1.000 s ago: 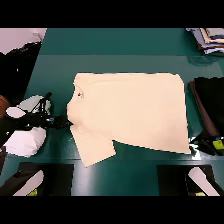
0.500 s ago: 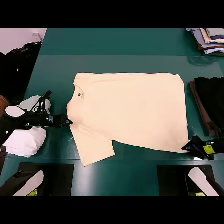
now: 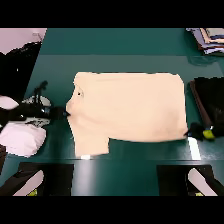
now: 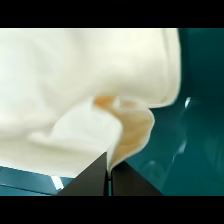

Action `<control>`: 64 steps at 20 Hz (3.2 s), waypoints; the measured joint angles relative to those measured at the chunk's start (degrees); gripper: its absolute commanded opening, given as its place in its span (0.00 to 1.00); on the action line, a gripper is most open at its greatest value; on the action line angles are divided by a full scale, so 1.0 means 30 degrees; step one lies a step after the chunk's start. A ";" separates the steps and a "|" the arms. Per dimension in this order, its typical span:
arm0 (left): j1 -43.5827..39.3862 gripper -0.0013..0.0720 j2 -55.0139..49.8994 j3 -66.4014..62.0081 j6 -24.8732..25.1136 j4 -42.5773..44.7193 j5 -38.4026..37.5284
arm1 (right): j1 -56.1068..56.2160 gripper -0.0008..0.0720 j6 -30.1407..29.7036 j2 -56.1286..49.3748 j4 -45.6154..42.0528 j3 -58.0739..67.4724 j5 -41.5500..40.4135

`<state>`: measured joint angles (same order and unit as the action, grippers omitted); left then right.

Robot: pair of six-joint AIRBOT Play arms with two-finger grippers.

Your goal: Fold the shirts.

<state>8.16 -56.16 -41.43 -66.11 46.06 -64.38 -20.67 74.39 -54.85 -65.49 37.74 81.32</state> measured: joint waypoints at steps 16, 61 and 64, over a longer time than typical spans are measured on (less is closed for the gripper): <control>0.0000 0.06 0.0597 -2.7875 -0.4240 0.0430 -0.2907 | 0.2601 0.03 0.0867 0.0291 0.1851 2.5594 -0.0816; 0.0029 0.06 -1.2641 -1.2670 -0.0685 0.3483 -0.1450 | 0.6761 0.03 0.2135 -1.1373 -0.2076 1.2699 -0.4503; 0.0029 0.72 -1.2633 -1.2007 -0.0962 0.3636 -0.1486 | 0.6754 0.51 0.2135 -1.1220 -0.1661 1.2058 -0.4685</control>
<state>8.25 -94.06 -77.45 -68.99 56.97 -68.84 -0.40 80.79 -88.51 -70.48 73.91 67.26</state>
